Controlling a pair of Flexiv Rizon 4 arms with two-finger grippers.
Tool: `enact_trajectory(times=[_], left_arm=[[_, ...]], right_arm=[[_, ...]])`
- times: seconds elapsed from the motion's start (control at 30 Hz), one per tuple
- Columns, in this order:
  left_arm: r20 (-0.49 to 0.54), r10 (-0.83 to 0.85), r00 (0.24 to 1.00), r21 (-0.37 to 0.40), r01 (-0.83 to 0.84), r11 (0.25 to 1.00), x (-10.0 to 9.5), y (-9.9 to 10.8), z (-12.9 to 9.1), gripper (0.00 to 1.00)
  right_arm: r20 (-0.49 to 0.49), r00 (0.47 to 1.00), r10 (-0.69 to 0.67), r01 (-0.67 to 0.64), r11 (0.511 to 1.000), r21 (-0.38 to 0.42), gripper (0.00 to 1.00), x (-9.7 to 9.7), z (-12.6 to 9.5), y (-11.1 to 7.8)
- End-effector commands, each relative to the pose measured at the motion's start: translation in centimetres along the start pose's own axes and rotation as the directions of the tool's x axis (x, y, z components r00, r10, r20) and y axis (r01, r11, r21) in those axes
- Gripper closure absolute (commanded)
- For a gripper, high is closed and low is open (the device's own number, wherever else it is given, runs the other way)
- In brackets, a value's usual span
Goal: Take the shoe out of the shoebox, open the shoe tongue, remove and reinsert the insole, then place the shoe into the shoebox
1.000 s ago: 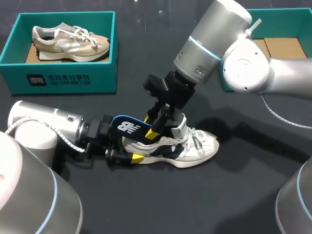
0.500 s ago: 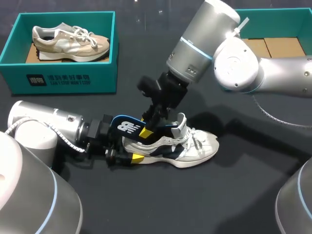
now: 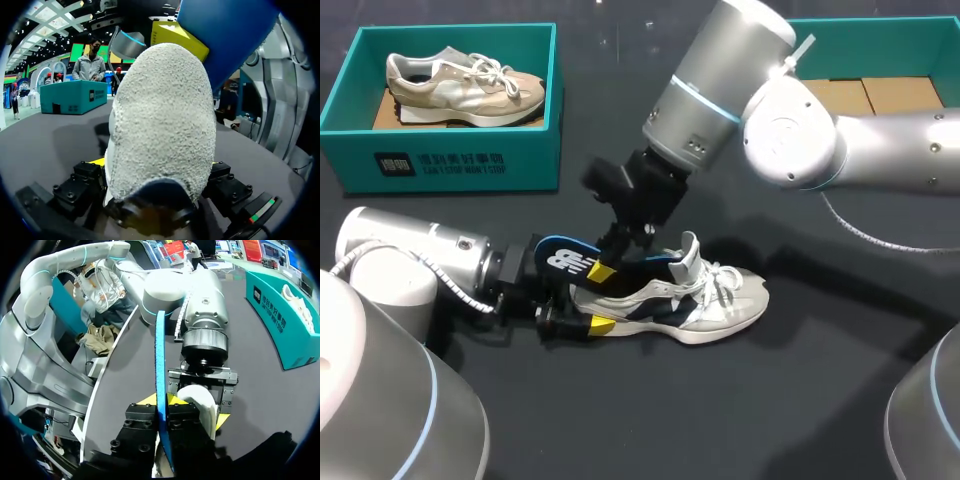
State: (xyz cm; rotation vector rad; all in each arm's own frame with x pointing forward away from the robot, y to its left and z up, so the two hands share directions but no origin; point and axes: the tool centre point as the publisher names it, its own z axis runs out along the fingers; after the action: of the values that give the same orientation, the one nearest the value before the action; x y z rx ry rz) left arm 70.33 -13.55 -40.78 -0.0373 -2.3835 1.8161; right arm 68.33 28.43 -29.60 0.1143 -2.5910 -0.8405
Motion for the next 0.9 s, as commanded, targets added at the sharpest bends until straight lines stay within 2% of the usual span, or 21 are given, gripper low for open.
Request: enact_trajectory(times=[0.03, 0.13, 0.6, 0.7, 0.9], left_arm=[[0.0, -0.001, 1.0, -0.002, 0.001, 1.0, -0.1, 0.0, 0.2, 1.0], [0.0, -0.001, 1.0, -0.002, 0.001, 1.0, -0.1, 0.0, 0.2, 1.0], [0.0, -0.001, 1.0, -0.002, 0.001, 1.0, -0.1, 0.0, 0.2, 1.0], [0.0, -0.001, 1.0, -0.002, 0.001, 1.0, -0.1, 0.0, 0.2, 1.0], [0.0, -0.001, 1.0, -0.002, 0.001, 1.0, -0.1, 0.0, 0.2, 1.0]], right_arm=[[0.006, 1.0, -0.026, 0.026, 1.0, 0.014, 1.0, 0.6, -0.5, 1.5], [0.012, 0.996, -0.086, 0.086, 0.996, -0.014, 1.0, 1.0, -1.1, 3.0], [0.012, 0.996, -0.086, 0.086, 0.996, -0.014, 1.0, 1.0, -1.1, 3.0], [0.061, 0.988, -0.141, 0.147, 0.985, -0.092, 1.0, 1.1, -0.8, 4.6], [0.116, 0.972, -0.203, 0.223, 0.957, -0.188, 1.0, 2.4, -2.6, 6.9]])
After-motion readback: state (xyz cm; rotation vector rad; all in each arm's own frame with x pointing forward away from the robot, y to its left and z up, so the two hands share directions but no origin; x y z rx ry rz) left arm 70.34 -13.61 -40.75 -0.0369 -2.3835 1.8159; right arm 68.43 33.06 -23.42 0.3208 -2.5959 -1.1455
